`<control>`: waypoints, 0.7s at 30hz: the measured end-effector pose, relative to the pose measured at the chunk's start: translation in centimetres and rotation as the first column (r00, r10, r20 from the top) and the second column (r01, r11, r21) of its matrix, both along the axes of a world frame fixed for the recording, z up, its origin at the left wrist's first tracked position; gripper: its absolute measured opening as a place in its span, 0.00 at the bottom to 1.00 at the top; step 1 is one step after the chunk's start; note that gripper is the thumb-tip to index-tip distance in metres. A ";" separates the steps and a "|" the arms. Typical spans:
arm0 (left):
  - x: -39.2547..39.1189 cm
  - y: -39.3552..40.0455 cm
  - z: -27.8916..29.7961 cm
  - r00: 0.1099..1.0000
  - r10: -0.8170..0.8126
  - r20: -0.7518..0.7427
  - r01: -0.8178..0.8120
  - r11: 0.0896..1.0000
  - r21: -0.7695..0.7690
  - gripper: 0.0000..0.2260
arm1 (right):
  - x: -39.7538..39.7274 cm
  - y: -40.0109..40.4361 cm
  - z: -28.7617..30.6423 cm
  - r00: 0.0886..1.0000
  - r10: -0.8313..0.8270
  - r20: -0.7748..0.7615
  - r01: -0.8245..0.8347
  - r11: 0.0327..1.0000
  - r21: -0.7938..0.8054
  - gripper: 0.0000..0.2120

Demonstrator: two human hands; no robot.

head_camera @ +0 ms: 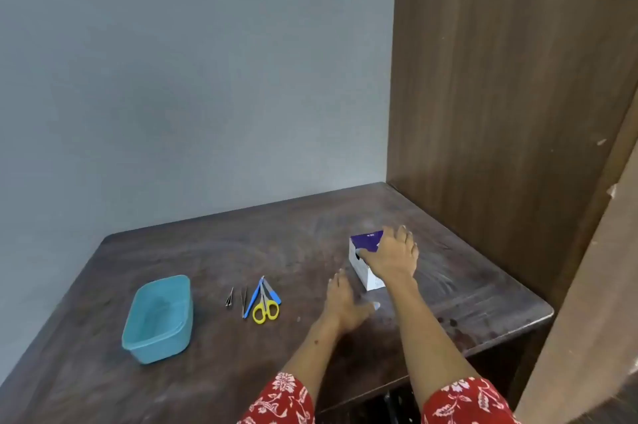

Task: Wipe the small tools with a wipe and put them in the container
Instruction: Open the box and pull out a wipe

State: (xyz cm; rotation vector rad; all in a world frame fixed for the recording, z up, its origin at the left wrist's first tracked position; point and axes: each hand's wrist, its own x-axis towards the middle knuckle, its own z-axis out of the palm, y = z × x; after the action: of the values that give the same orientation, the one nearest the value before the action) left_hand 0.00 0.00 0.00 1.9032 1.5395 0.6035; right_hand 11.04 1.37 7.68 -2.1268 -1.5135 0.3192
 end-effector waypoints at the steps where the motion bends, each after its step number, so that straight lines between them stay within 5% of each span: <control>1: 0.1 0.0 -0.2 1.000 0.005 -0.005 -0.005 0.999 -0.033 0.46 | 0.2 0.3 -0.4 1.000 -0.005 0.015 0.006 1.000 -0.030 0.38; 5: 0.5 0.5 -0.8 0.996 0.064 -0.064 -0.067 0.997 -0.041 0.48 | 0.4 1.0 -1.4 1.000 0.000 0.000 0.000 0.996 -0.090 0.39; 15: 0.6 3.4 -1.3 0.971 0.119 0.206 -0.120 0.993 -0.007 0.61 | -0.6 0.6 -1.0 1.000 -0.021 -0.024 0.017 0.991 -0.135 0.42; 21: 0.3 4.7 -2.3 0.956 0.075 0.283 -0.099 0.993 0.069 0.53 | -2.1 0.4 -0.6 0.997 -0.071 0.026 0.074 0.978 -0.194 0.46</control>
State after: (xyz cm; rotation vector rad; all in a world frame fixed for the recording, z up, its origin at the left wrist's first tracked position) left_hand 0.34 4.75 -2.33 1.7273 1.4378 0.9464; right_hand 8.97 1.80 7.09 -2.3368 -1.4628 0.4385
